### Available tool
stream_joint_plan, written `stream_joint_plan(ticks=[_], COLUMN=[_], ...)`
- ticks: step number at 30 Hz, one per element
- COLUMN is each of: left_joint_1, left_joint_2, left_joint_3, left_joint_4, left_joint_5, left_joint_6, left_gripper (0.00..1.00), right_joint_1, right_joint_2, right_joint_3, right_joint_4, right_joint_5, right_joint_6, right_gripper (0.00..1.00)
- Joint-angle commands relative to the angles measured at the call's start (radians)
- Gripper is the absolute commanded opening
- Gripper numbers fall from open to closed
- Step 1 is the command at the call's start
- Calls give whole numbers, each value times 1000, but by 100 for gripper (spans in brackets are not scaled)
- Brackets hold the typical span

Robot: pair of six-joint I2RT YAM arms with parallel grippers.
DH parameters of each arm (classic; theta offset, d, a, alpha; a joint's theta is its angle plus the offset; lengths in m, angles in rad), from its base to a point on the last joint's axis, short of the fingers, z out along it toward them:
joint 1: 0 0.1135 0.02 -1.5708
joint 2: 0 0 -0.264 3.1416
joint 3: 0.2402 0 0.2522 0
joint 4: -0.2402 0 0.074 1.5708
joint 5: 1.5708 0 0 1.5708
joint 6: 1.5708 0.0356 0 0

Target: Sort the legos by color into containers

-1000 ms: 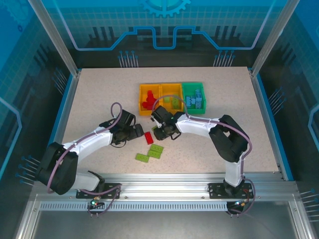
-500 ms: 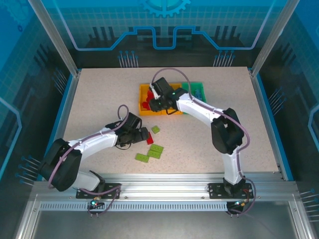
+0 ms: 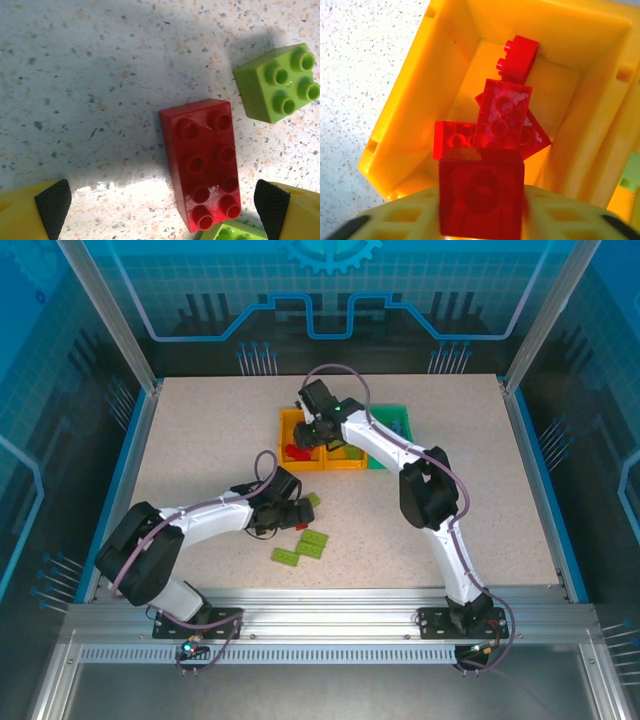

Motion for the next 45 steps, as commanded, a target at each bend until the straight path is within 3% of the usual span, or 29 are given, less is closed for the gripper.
stream_joint_plan(ticks=[1,7,12,16,20,29,36,45], left_joint_1=[-9,-10,-11,-11,-10,-11,-10,32], left_joint_2=[33,59,83,110,145,198,188,144], left_joint_3=[35,49,69,93,119,172,199,344], left_joint_4=[8,9,8,-8,-35,-73,-102,-196], left_joint_5=[23,26,28,25,16,1,-30,-90], left_joint_6=[-27,-36,-40,-41,-31,-9,16,101], left_gripper=[99,98,90,77,75,45,30,29], right_joint_1=[-12,-12,-12,-17,-39,-45,-46,-12], right_joint_2=[49,3,-142,-251,-351,-582,-698,-795], right_joint_3=[78,37,-95,-218,-336,-647,-799,-974], right_joint_4=[-84,-70,-18,11,42,123,134,221], right_joint_5=[-18,-23,-20,22,30,104,145,131], right_joint_6=[2,18,29,31,41,53,48,15], right_gripper=[58,74,76,78,78,79,79,78])
